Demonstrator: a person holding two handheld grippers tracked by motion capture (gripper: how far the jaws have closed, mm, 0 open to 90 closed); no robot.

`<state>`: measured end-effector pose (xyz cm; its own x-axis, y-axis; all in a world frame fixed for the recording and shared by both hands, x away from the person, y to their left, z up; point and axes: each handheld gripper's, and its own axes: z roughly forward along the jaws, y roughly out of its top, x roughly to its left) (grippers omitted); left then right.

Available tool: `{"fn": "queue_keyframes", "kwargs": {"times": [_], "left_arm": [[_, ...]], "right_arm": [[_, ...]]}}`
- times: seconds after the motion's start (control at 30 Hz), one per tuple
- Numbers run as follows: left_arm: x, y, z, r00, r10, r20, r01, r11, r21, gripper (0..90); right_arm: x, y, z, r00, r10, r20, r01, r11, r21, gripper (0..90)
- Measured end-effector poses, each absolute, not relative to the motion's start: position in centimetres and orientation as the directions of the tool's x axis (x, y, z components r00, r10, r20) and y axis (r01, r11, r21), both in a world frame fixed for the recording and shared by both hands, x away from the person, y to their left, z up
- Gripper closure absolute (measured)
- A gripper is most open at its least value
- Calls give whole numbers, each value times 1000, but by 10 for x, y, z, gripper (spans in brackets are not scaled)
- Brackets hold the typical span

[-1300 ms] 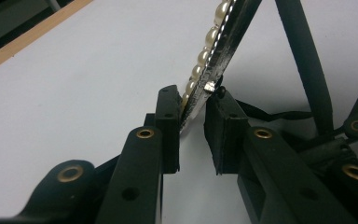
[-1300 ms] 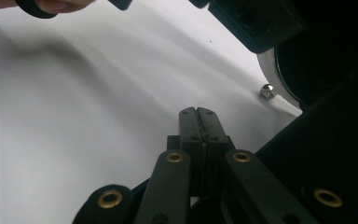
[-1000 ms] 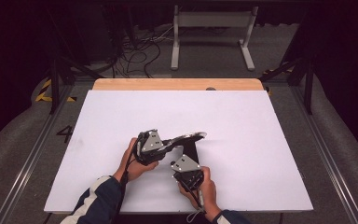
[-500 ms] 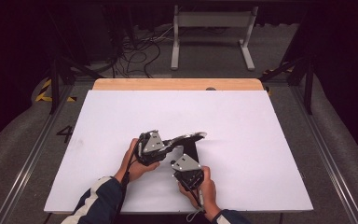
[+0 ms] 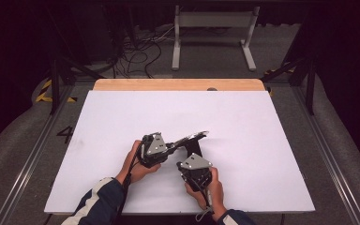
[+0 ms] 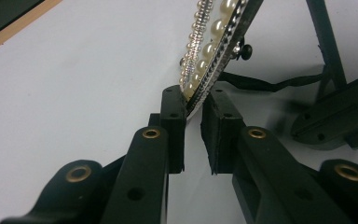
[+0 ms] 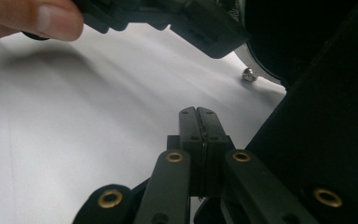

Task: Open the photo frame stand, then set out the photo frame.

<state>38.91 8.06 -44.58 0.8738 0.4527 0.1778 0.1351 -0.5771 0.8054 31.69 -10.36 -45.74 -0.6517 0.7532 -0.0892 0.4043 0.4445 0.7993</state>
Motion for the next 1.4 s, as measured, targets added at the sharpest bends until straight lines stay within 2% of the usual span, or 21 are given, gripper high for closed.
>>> {"fn": "queue_keyframes", "kwargs": {"times": [1.17, 1.3, 1.4], "left_arm": [[371, 71, -444, 892, 407, 197, 101, -605, 790, 795], [369, 71, -443, 903, 388, 185, 100, -608, 788, 844], [368, 70, -443, 904, 386, 186, 98, -609, 787, 843]], "right_arm": [[320, -146, -453, -704, 709, -51, 410, 464, 786, 900], [321, -151, -453, -697, 715, -49, 417, 460, 784, 900], [322, -157, -454, -695, 718, -31, 427, 448, 785, 900]]}}
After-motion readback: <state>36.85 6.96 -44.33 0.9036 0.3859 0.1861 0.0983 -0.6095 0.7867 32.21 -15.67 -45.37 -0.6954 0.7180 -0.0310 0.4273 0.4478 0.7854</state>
